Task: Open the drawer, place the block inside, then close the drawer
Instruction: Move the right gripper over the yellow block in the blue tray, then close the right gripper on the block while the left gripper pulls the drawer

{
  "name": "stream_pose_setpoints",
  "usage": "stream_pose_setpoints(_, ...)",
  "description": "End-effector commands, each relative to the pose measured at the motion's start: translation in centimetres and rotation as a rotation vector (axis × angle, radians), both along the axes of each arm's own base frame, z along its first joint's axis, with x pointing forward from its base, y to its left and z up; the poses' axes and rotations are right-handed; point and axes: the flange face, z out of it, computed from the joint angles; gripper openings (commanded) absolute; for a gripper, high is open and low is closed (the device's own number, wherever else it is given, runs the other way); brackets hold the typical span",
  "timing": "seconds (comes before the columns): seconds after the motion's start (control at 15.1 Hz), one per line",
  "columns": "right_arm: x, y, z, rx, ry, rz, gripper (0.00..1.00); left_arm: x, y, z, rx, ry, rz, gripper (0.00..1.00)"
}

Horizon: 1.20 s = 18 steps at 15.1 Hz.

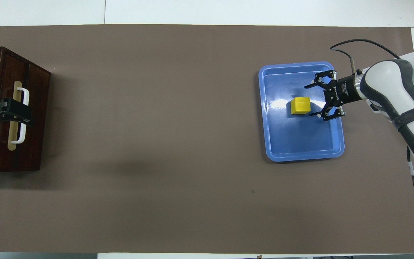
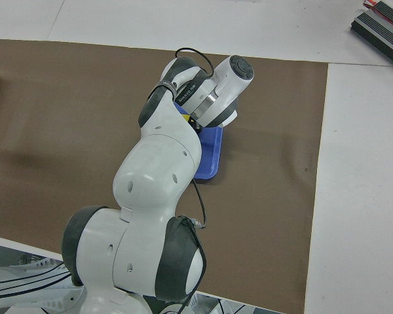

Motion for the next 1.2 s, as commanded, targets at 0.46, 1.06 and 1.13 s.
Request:
stream_pose_setpoints(0.46,-0.7,-0.4,-0.4,0.022,-0.018,-0.023,1.00,2.8,-3.9,-10.6,0.235,-0.253,-0.144,1.00)
stream_pose_setpoints(1.06,-0.7,-0.6,-0.4,0.023,-0.027,-0.013,0.91,4.1,1.4,-19.2,0.352,-0.266,-0.226,1.00)
stream_pose_setpoints(1.13,-0.7,-0.8,-0.4,0.022,-0.026,-0.016,0.82,4.1,1.5,-19.2,0.353,-0.269,-0.229,1.00)
